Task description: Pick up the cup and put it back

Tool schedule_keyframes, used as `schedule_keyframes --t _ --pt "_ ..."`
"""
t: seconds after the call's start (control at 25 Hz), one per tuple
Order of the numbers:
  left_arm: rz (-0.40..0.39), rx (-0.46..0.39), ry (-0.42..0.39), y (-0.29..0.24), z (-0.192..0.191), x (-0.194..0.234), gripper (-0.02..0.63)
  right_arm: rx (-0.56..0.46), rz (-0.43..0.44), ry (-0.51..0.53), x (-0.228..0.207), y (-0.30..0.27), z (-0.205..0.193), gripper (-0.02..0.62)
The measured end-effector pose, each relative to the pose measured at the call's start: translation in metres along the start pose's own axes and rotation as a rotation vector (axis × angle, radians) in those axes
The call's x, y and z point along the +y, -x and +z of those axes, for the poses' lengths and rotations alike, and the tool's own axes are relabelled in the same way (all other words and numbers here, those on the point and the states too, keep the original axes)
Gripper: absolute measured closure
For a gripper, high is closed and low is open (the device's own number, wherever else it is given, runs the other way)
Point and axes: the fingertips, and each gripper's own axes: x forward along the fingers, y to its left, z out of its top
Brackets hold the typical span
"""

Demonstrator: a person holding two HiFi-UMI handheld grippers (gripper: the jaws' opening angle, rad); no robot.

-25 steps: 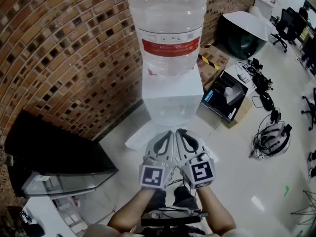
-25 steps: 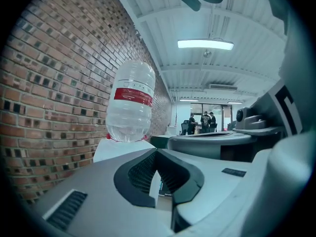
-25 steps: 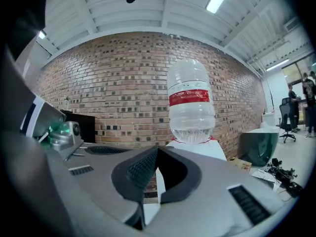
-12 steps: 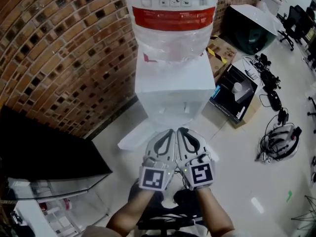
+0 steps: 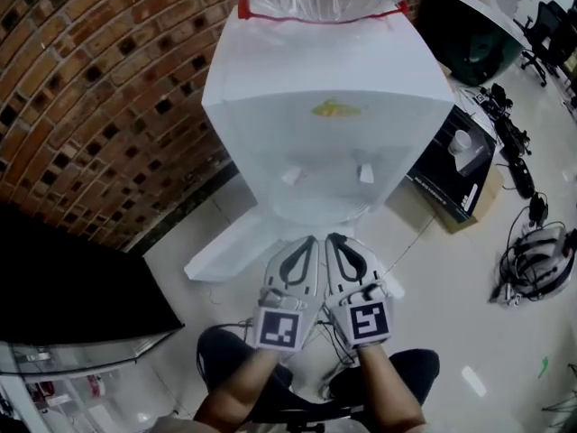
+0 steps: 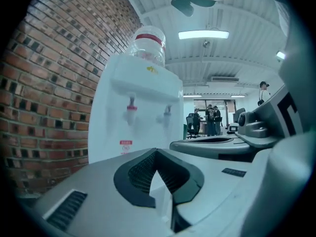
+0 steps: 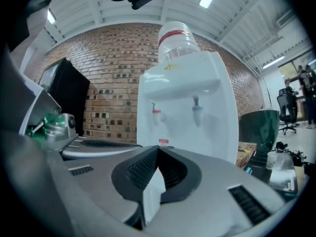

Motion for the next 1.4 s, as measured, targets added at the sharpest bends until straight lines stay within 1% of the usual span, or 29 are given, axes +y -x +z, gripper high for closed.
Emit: schedule_keyframes --t 0.24,0.36,0.44,0.56,0.6,0.64,0.8,0.84,0.88,1.0,1.04,1.08,1.16,1.2,1.28,1.32,1.4 --pt "-0.012 0.002 0.002 -0.013 -0.112 0.011 0.612 0.012 -0.033 0.0 -0.016 -0.029 -0.108 0.591" --pt "-0.009 0.02 0.006 -0.017 -0.158 0.015 0.612 0.013 -0.051 -0.02 -0.024 -0.04 -0.152 0.591" --pt "-0.011 0.029 0.001 -0.02 -0.181 0.019 0.612 0.01 -0.057 -0.026 -0.028 -0.048 -0.176 0.591" --pt "-0.013 0.032 -0.031 -0.027 -0.21 0.025 0.612 0.001 -0.064 -0.043 -0.033 -0.061 -0.206 0.587" --pt "-0.012 0.03 -0.034 -0.029 -0.217 0.027 0.612 0.0 -0.07 -0.05 -0.035 -0.065 -0.215 0.551" --pt "-0.011 0.029 -0.037 -0.032 -0.224 0.029 0.612 0.0 -0.078 -0.06 -0.038 -0.069 -0.222 0.537" --pt "0.015 0.027 -0.034 -0.036 -0.247 0.041 0.612 0.006 -0.125 -0.115 -0.043 -0.086 -0.252 0.537" --pt "0.023 0.027 -0.03 -0.036 -0.251 0.044 0.612 0.012 -0.126 -0.117 -0.044 -0.09 -0.261 0.512" --pt "0.027 0.032 -0.028 -0.035 -0.256 0.046 0.612 0.019 -0.124 -0.114 -0.046 -0.093 -0.27 0.458" --pt "0.035 0.051 -0.025 -0.036 -0.272 0.051 0.612 0.034 -0.125 -0.112 -0.051 -0.107 -0.298 0.453" --pt "0.04 0.06 -0.017 -0.036 -0.278 0.053 0.612 0.039 -0.13 -0.113 -0.055 -0.114 -0.307 0.426" --pt "0.043 0.069 -0.006 -0.036 -0.284 0.055 0.612 0.045 -0.137 -0.112 -0.059 -0.12 -0.315 0.364" --pt "0.047 0.085 0.013 -0.036 -0.293 0.057 0.612 0.064 -0.152 -0.106 -0.068 -0.135 -0.333 0.344" --pt "0.048 0.09 0.019 -0.036 -0.296 0.058 0.612 0.077 -0.156 -0.106 -0.071 -0.144 -0.343 0.285" --pt "0.049 0.099 0.024 -0.035 -0.302 0.059 0.612 0.11 -0.157 -0.109 -0.075 -0.16 -0.363 0.227" --pt "0.049 0.105 0.026 -0.034 -0.305 0.059 0.612 0.126 -0.156 -0.106 -0.077 -0.167 -0.372 0.188" --pt "0.046 0.121 0.03 -0.033 -0.311 0.06 0.612 0.15 -0.152 -0.09 -0.078 -0.181 -0.388 0.186"
